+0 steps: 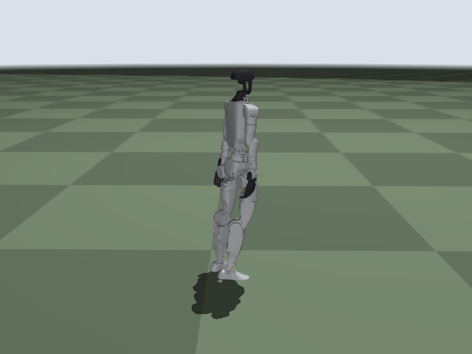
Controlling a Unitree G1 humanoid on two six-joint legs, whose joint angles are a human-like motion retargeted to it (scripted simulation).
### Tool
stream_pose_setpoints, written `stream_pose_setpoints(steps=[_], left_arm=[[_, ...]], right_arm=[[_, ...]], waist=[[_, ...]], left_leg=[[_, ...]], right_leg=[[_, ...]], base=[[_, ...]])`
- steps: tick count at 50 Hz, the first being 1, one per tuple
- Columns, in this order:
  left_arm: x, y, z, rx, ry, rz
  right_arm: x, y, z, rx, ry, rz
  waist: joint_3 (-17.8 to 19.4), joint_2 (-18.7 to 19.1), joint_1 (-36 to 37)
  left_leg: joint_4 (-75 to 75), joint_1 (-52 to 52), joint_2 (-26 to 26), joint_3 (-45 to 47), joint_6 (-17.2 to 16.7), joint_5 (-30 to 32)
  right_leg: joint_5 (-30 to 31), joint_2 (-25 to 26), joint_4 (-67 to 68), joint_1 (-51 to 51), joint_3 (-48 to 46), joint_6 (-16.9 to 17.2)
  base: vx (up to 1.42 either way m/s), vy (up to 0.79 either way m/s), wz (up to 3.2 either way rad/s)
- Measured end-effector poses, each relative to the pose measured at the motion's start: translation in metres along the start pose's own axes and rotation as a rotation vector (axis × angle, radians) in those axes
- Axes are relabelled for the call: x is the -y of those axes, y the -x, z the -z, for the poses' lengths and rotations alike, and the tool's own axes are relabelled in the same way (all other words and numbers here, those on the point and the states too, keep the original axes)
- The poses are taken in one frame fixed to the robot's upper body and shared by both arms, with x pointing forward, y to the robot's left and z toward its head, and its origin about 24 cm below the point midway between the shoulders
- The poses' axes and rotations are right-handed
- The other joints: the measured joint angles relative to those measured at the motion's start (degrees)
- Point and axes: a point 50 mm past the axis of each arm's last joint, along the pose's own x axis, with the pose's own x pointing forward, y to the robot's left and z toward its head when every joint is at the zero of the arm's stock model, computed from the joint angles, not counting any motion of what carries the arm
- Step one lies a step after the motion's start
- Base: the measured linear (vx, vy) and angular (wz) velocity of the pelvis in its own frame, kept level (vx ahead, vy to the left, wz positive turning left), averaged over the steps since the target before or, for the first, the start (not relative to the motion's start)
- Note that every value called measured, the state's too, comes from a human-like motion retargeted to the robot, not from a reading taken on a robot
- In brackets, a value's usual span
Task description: In place motions
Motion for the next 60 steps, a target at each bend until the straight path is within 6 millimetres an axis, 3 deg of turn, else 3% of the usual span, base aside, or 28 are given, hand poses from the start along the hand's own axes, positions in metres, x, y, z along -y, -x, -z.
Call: stream_pose_setpoints(steps=[11, 17, 22, 32, 37, 47, 60], left_arm=[[0.006, 0.009, -0.059, 0.163, -0.029, 0.016], [0.010, 0.012, -0.075, 0.225, -0.048, 0.029], [0.010, 0.011, -0.069, 0.206, -0.052, 0.029], [0.008, 0.003, -0.030, 0.075, -0.037, 0.021], [0.008, 0.001, -0.021, 0.052, -0.066, 0.030], [0.013, 0.002, -0.026, 0.063, -0.098, 0.045], [0.006, 0.006, -0.045, 0.112, -0.152, 0.052]], right_arm=[[0.003, 0.001, 0.020, -0.082, -0.009, 0.008], [0.003, 0.003, 0.036, -0.146, -0.042, 0.012], [0.003, 0.004, 0.044, -0.175, -0.059, 0.012], [0.001, 0.003, 0.043, -0.159, -0.073, -0.001], [0.002, 0.003, 0.041, -0.147, -0.074, 0.000], [0.008, 0.004, 0.037, -0.131, -0.075, 0.014], [0.018, 0.004, 0.000, -0.008, -0.007, 0.030]], waist=[[-0.58, 0.30, 0.35], [-1.00, 0.59, 0.25], [-1.24, 0.78, 0.07], [-1.23, 0.34, 0.00], [-0.75, 0.25, 0.17], [0.20, 0.44, 1.21], [2.16, 2.47, -3.27]], left_leg=[[0.16, -0.45, 0.37, -0.87, -0.86, 0.62], [0.17, -0.74, 0.64, -0.89, -1.15, 0.65], [0.25, -0.83, 0.83, -0.80, -1.24, 0.48], [0.84, -0.75, 0.16, -1.39, 0.55, -0.11], [1.05, -0.43, -0.28, -1.93, 1.28, 0.05], [0.85, -0.12, -0.62, -1.66, 1.57, 0.44], [-1.47, -0.77, 1.53, 6.48, 1.34, -0.22]], right_leg=[[-0.45, 0.23, -0.03, 0.43, -1.60, -0.64], [-0.39, 0.48, -0.02, 0.11, -1.63, -1.04], [-0.31, 0.65, 0.05, -0.15, -1.32, -1.41], [0.10, 0.37, 0.09, 0.09, -0.63, -1.92], [0.02, -0.05, 0.57, 0.63, -1.12, -2.12], [0.32, -1.29, 2.56, 0.31, -1.30, -2.49], [1.23, -1.12, 8.25, -8.51, 6.73, -5.47]], base=[[0.00, 0.00, 0.02], [0.00, 0.00, 0.00], [0.00, 0.00, 0.00], [0.00, 0.00, 0.00], [0.02, 0.01, 0.04], [0.07, 0.02, 0.02], [-0.08, 0.04, -0.67]])
